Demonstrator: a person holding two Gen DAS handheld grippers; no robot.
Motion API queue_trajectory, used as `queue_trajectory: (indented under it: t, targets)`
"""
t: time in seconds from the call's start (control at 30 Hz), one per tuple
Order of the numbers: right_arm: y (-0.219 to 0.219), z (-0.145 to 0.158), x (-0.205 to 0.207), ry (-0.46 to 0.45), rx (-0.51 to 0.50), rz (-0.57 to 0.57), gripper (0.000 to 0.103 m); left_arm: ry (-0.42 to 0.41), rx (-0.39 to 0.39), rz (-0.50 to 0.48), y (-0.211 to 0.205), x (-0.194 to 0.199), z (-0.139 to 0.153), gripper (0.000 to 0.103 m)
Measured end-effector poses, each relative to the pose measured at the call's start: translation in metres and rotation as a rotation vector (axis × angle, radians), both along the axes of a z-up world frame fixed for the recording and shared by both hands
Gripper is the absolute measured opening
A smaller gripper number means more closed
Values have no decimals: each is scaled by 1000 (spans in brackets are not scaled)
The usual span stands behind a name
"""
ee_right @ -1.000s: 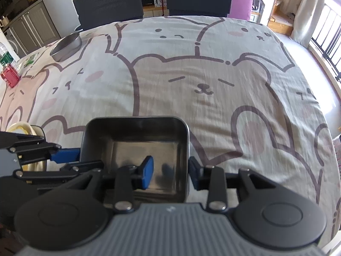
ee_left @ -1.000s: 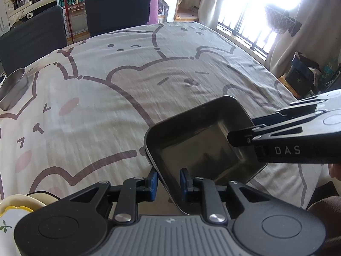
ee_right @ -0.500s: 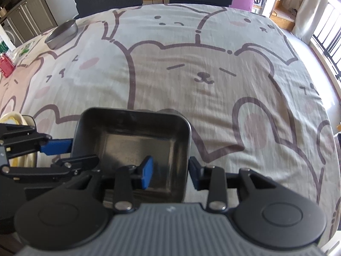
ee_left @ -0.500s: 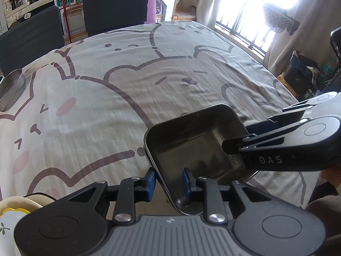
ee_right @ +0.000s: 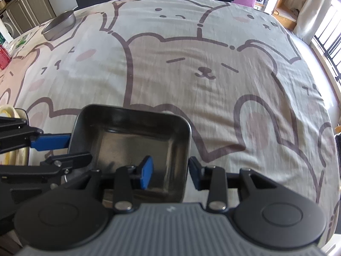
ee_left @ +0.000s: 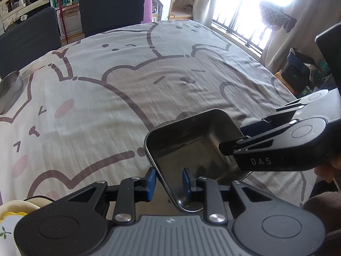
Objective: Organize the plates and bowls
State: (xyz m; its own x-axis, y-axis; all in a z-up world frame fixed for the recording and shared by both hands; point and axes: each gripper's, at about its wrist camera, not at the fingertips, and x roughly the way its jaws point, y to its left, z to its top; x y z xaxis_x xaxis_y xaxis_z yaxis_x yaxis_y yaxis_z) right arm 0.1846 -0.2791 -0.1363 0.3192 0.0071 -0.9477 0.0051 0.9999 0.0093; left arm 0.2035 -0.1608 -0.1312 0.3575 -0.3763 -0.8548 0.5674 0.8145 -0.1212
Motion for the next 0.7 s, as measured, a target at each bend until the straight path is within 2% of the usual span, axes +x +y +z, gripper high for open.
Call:
queue_trajectory:
  t: [0.53,0.6,0.67,0.7]
  targets:
    - [0,-9,3,42,2,7,44,32,36,-7,7,2,-9,29]
    - [-3,-8,4,39,-17,-7,38,34,36,-10,7,2,-9,29]
    - [-11,-2,4,7,-37,-62,22,34,36,-12,7,1,-9,29]
    - [-16,0,4,-6,-27,-88,19,34,38,-13,7,1,-9,29]
